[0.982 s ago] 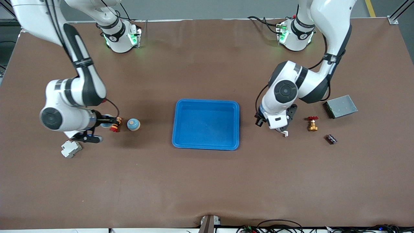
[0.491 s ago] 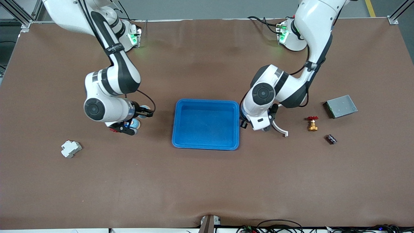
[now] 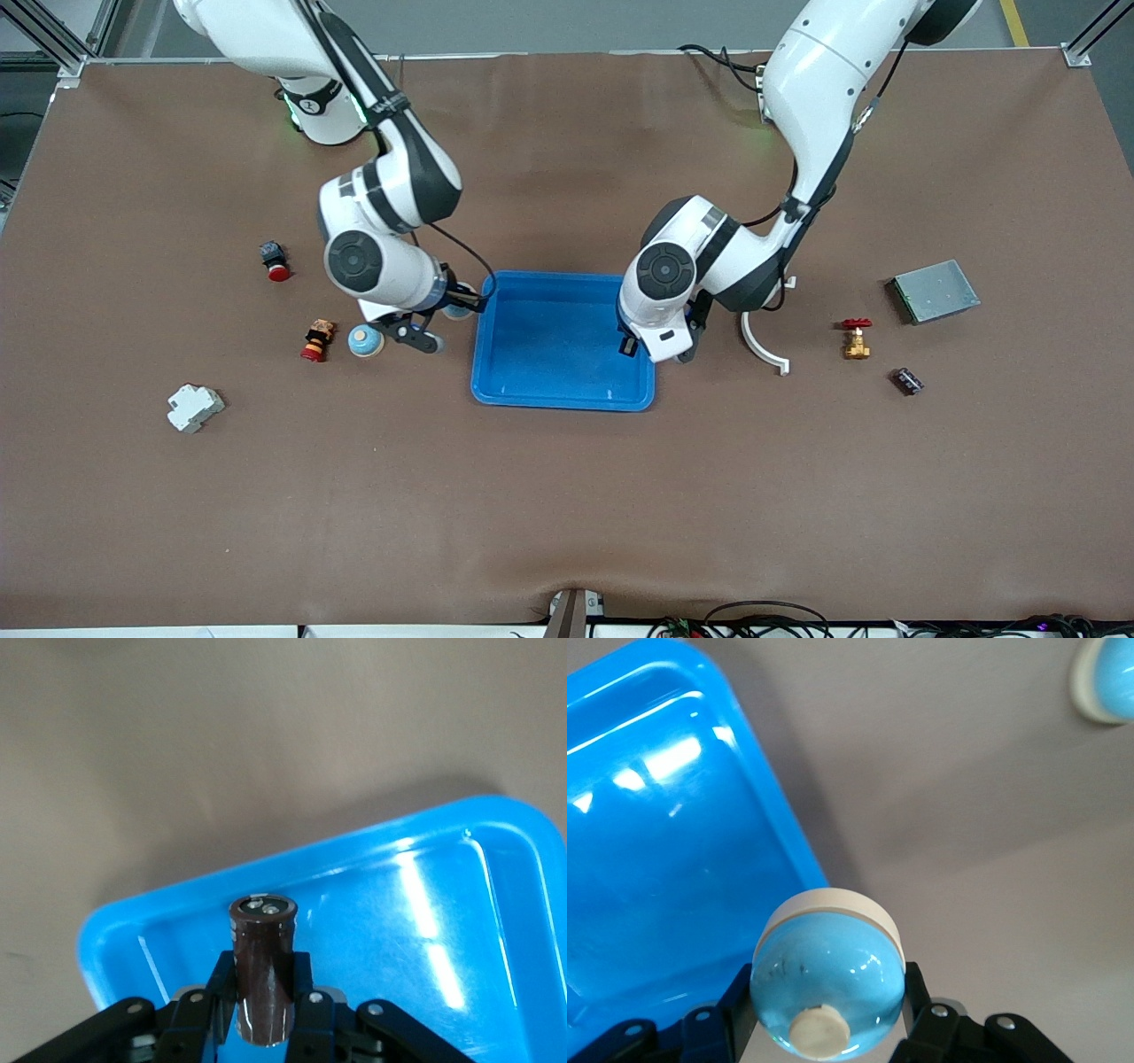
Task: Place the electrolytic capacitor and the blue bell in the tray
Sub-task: 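Carry the capacitor and the bell over the blue tray with both grippers, then release the capacitor into the tray while the right gripper lowers the bell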
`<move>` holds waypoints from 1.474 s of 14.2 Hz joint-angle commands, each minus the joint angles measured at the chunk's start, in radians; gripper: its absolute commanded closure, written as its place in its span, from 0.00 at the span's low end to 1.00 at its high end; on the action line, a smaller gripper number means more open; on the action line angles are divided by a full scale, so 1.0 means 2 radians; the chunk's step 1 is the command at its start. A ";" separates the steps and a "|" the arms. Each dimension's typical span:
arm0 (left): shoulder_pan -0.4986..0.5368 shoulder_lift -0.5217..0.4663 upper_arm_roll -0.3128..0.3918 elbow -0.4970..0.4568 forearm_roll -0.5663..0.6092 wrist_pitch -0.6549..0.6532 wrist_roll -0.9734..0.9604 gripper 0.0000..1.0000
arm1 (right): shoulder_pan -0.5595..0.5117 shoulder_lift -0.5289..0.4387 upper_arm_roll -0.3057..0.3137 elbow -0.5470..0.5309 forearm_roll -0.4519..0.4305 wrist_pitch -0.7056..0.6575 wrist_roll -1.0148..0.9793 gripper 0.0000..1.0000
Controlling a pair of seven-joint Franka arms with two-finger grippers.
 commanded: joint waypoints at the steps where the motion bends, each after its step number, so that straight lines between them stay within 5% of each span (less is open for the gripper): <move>1: -0.007 0.018 0.001 0.016 0.009 0.011 -0.024 1.00 | 0.025 0.025 -0.006 0.014 0.012 0.030 0.023 0.91; 2: -0.010 0.018 0.001 0.016 0.010 0.012 -0.025 1.00 | 0.033 0.036 -0.006 0.021 0.012 0.038 0.032 0.91; 3: -0.017 0.018 0.002 0.016 0.010 0.014 -0.024 0.89 | 0.041 0.047 -0.006 0.031 0.012 0.044 0.043 0.91; 4: -0.018 0.017 0.004 0.016 0.010 0.014 -0.024 0.55 | 0.048 0.058 -0.006 0.040 0.011 0.047 0.053 0.91; 5: -0.017 0.014 0.005 0.016 0.010 0.013 -0.024 0.01 | 0.052 0.070 -0.006 0.050 0.011 0.049 0.057 0.91; 9: -0.006 -0.019 0.010 0.014 0.017 0.008 -0.023 0.00 | 0.065 0.107 -0.006 0.079 0.012 0.050 0.058 0.91; 14: 0.068 -0.075 0.008 0.011 0.040 -0.090 0.047 0.00 | 0.073 0.122 -0.007 0.079 0.011 0.065 0.057 0.91; 21: 0.174 -0.081 0.008 0.007 0.073 -0.131 0.202 0.00 | 0.075 0.126 -0.007 0.079 0.010 0.071 0.057 0.85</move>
